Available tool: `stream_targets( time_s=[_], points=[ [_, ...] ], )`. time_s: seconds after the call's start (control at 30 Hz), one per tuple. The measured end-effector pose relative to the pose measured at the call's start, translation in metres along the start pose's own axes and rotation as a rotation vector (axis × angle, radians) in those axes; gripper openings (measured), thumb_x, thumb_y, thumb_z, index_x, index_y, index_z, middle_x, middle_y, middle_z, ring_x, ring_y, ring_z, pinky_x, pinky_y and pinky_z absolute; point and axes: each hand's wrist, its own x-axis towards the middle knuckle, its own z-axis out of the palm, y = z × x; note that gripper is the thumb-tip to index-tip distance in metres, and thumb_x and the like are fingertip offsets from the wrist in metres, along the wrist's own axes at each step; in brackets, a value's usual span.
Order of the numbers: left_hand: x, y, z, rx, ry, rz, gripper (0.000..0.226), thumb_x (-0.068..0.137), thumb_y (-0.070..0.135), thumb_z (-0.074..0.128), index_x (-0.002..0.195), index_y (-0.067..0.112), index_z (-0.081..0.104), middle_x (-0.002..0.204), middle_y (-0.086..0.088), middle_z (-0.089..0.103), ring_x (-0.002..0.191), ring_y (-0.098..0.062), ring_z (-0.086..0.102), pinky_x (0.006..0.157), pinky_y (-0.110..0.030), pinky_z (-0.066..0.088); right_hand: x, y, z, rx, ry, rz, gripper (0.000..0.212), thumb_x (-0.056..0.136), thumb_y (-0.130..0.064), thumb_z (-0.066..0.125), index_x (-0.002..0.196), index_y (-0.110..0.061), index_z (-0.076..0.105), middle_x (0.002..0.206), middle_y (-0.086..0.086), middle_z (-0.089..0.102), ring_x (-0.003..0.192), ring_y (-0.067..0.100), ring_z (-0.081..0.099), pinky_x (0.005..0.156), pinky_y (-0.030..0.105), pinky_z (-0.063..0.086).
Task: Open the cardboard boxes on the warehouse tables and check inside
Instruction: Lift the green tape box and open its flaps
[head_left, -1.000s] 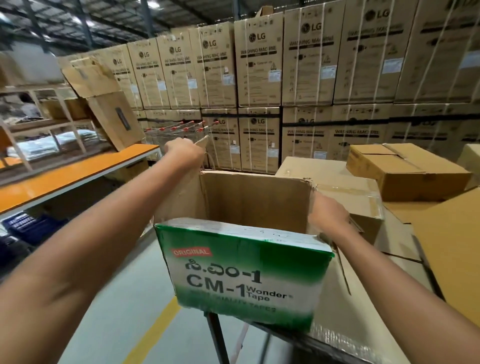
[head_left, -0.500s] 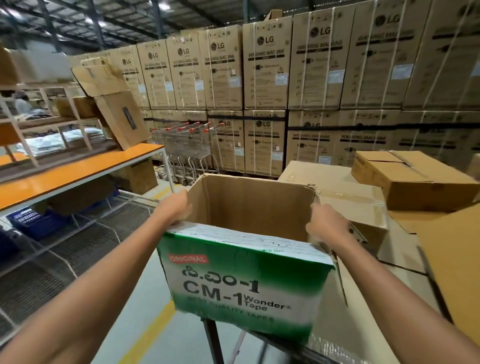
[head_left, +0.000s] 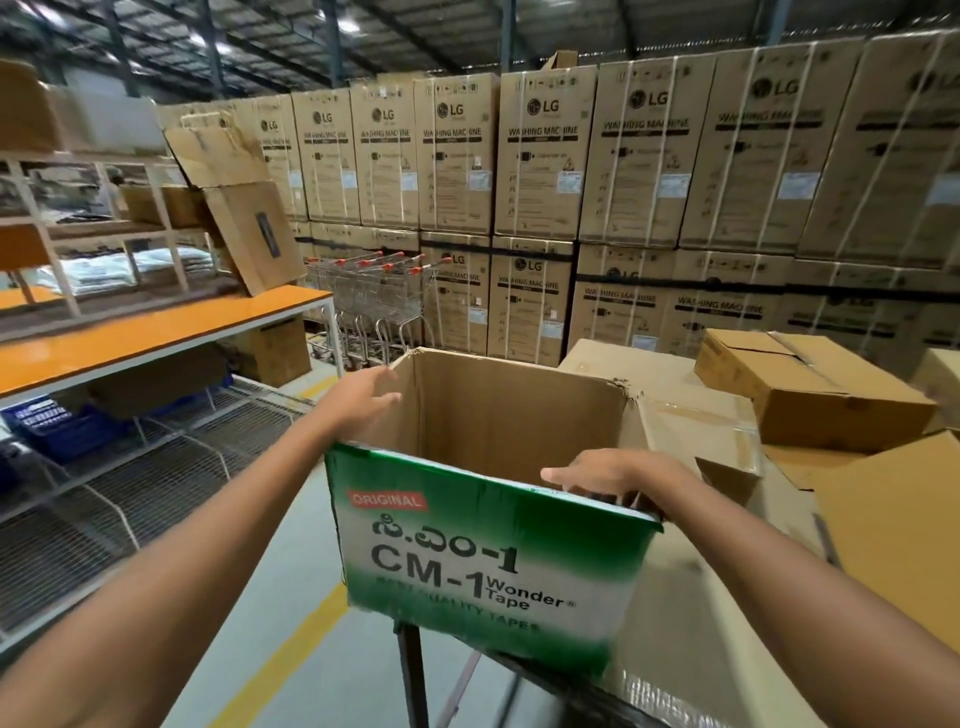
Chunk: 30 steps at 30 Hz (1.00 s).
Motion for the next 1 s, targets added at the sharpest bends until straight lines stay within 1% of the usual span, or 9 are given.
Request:
stream_targets(
  time_s=[0.13,0.23,0.4,0.5,0.57,0.63,0.77,0.87,1.0],
  points=[
    [-0.019,-0.002,-0.005,-0.298,0.209,-0.059,0.028,0.102,0.025,0.054,0.122,0.009,0.064,0.117,-0.001,0.065,0.107,-0.019,0.060,0.078,-0.022,0.047,0.002,-0.001,0.000,0.104,0.397,-0.041,0.058,0.094,-0.064,0.046,0.081,-0.013,0.070,0.085,0.001,0.070,0.076,0.017,0.063,0.070,0.033,0.049],
    [-0.028,-0.012,-0.009,-0.576,0.289,-0.189,0.023,0.102,0.026,0.052,0.108,0.012,0.069,0.106,0.000,0.071,0.102,-0.020,0.065,0.086,-0.036,0.053,-0.011,-0.001,-0.014,0.268,0.706,-0.032,0.033,0.095,-0.047,0.058,0.080,-0.021,0.070,0.075,-0.004,0.071,0.071,0.014,0.065,0.068,0.031,0.053],
    [-0.033,-0.024,-0.022,-0.977,0.214,-0.359,0.030,0.095,0.020,0.050,0.073,0.010,0.066,0.091,-0.010,0.068,0.089,-0.029,0.061,0.080,-0.042,0.046,-0.042,-0.014,-0.043,0.332,0.928,0.001,0.031,0.097,-0.035,0.056,0.081,-0.014,0.072,0.073,-0.004,0.068,0.058,0.011,0.053,0.052,0.023,0.038],
    [-0.040,-0.021,-0.025,-1.054,0.183,-0.372,0.032,0.101,0.029,0.043,0.076,0.014,0.057,0.069,-0.004,0.064,0.064,-0.020,0.058,0.059,-0.032,0.043,-0.074,-0.023,-0.062,0.353,1.000,-0.034,0.027,0.097,-0.035,0.059,0.081,-0.018,0.074,0.072,-0.008,0.067,0.062,0.009,0.057,0.052,0.025,0.039],
    [-0.040,-0.023,-0.024,-1.107,0.160,-0.352,0.035,0.104,0.029,0.040,0.085,0.014,0.066,0.071,-0.001,0.072,0.065,-0.018,0.066,0.056,-0.032,0.052,-0.096,-0.029,-0.068,0.347,1.003,-0.058,0.029,0.094,-0.036,0.062,0.077,-0.018,0.075,0.073,-0.003,0.070,0.069,0.013,0.061,0.056,0.028,0.043],
    [-0.040,-0.025,-0.023,-1.071,0.140,-0.296,0.031,0.102,0.020,0.045,0.090,0.012,0.072,0.079,-0.002,0.077,0.083,-0.028,0.069,0.074,-0.042,0.057,-0.114,-0.036,-0.067,0.398,0.977,-0.069,0.031,0.094,-0.037,0.062,0.074,-0.017,0.075,0.072,-0.001,0.071,0.070,0.016,0.063,0.057,0.029,0.044],
    [-0.045,-0.029,-0.031,-0.983,0.084,-0.204,0.025,0.098,0.011,0.051,0.092,0.014,0.075,0.097,-0.011,0.077,0.088,-0.029,0.068,0.075,-0.040,0.054,-0.137,-0.037,-0.051,0.993,0.706,-0.143,0.038,0.099,-0.028,0.053,0.067,-0.010,0.065,0.066,0.001,0.066,0.053,0.015,0.057,0.049,0.025,0.041],
    [-0.045,-0.040,-0.037,-0.954,-0.125,-0.087,0.029,0.102,0.016,0.044,0.119,0.013,0.068,0.119,-0.013,0.071,0.108,-0.033,0.067,0.091,-0.049,0.051,-0.144,-0.029,-0.046,1.213,0.515,-0.162,0.035,0.098,-0.028,0.047,0.067,-0.013,0.056,0.067,0.002,0.062,0.055,0.017,0.055,0.051,0.026,0.039],
    [-0.043,-0.059,-0.043,-0.924,-0.253,-0.089,0.039,0.099,0.020,0.052,0.136,0.010,0.056,0.131,-0.016,0.063,0.120,-0.033,0.061,0.097,-0.047,0.048,-0.154,-0.024,-0.037,1.247,0.354,-0.247,0.041,0.096,-0.031,0.046,0.065,-0.010,0.062,0.072,0.008,0.063,0.062,0.020,0.056,0.056,0.028,0.040]
  ],
)
